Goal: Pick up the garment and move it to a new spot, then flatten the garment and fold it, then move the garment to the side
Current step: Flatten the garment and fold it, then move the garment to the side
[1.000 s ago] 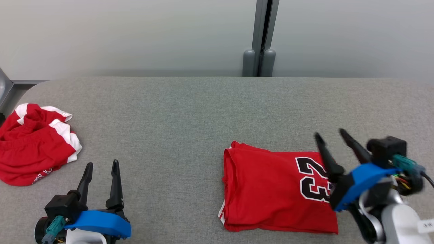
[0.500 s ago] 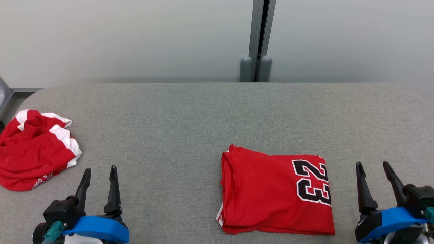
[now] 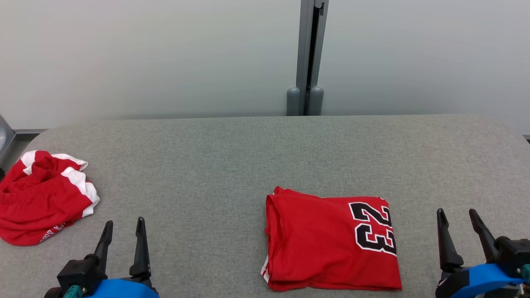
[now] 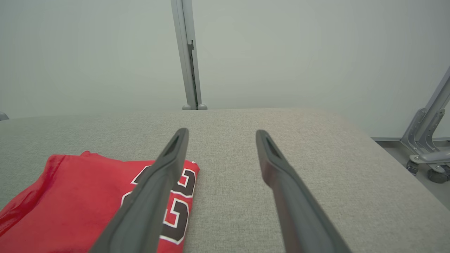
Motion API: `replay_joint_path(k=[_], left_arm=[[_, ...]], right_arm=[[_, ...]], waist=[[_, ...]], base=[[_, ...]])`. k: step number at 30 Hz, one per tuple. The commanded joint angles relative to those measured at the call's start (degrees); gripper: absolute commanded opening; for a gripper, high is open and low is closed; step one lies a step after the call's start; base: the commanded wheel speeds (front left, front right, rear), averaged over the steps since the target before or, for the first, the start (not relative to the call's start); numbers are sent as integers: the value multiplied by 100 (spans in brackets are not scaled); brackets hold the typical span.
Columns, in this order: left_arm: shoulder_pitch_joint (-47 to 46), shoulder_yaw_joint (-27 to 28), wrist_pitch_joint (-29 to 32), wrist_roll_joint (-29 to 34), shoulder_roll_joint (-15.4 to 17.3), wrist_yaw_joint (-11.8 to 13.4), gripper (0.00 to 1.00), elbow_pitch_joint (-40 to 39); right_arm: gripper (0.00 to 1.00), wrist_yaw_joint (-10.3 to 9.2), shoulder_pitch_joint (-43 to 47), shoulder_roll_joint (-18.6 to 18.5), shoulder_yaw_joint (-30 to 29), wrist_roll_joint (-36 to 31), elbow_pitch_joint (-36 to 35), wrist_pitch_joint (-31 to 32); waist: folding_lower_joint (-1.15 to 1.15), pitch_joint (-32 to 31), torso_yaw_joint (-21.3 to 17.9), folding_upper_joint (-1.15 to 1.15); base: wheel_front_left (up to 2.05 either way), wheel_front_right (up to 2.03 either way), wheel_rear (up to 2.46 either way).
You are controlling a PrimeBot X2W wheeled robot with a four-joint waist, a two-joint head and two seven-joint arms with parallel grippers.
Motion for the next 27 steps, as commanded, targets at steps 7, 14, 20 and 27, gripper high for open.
replay_joint_path(k=[7,14,20,27], left_arm=[[-180,-104,-9,75,116,-1,100,151],[-269,-158,192,24,162,28,100,310],[-285,-188,292,-12,187,42,100,332],[-327,-212,295,-34,213,71,100,283]], right_arm=[[100,2,43,-4,76,41,-23,75],[100,2,39,-4,136,81,34,167],[100,3,-3,-3,172,93,85,188],[100,3,-227,-2,371,285,107,746]], waist=[[1,-22,-16,1],[1,7,-20,1],[1,31,-11,1],[1,95,-8,1]], base=[[0,0,0],[0,0,0],[0,0,0],[0,0,0]])
